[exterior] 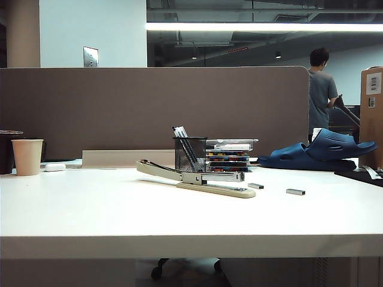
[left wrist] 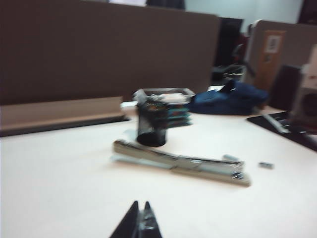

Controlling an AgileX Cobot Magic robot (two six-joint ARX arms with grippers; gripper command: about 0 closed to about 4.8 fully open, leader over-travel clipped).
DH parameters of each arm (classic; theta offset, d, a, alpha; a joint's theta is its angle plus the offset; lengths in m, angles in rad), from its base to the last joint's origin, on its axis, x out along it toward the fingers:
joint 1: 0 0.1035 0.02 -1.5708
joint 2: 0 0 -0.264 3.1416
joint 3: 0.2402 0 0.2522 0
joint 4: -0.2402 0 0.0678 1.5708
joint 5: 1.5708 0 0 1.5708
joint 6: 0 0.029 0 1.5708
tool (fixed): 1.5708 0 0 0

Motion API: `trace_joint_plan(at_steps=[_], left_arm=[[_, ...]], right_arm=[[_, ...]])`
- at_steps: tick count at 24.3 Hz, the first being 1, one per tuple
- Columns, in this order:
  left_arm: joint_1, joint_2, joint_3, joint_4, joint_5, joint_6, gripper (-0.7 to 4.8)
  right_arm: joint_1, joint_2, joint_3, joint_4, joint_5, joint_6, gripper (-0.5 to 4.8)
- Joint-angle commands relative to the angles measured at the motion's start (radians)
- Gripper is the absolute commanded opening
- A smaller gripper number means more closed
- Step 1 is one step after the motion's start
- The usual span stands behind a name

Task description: Pick up a set of staples and put them into the open stapler.

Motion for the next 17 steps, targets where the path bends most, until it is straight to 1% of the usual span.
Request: trace_joint_plan(at_steps=[1,9,11,15,17], left_arm=[[0.000,0.000,0.040,-0.014,0.067,-0.021,-0.05],[0.000,0.001,0.153,-0.181,0.117,-0.020,-0.05],[0.000,0.006,0.187,-0.214,0.150,-0.021,-0.05],[0.000,0.028,0.235,-0.290,0.153,-0.020,-0.05],[0.000,0.061,0.268,-0.317,0.156,-0.018,-0.05]], right_arm=[[0.001,-0.004,0.049,-0.053,0.003,0.012,-0.09],[0.001,0.040,0.158,-0.114,0.003,0.012,-0.09],[0.001,0.087,0.207,-0.140,0.003,0.012,-0.09],[0.001,0.183,0.290,-0.182,0.000,0.012,-0.09],[0.002,0.269,0.362,-0.242,-0.001,0.011,-0.09]])
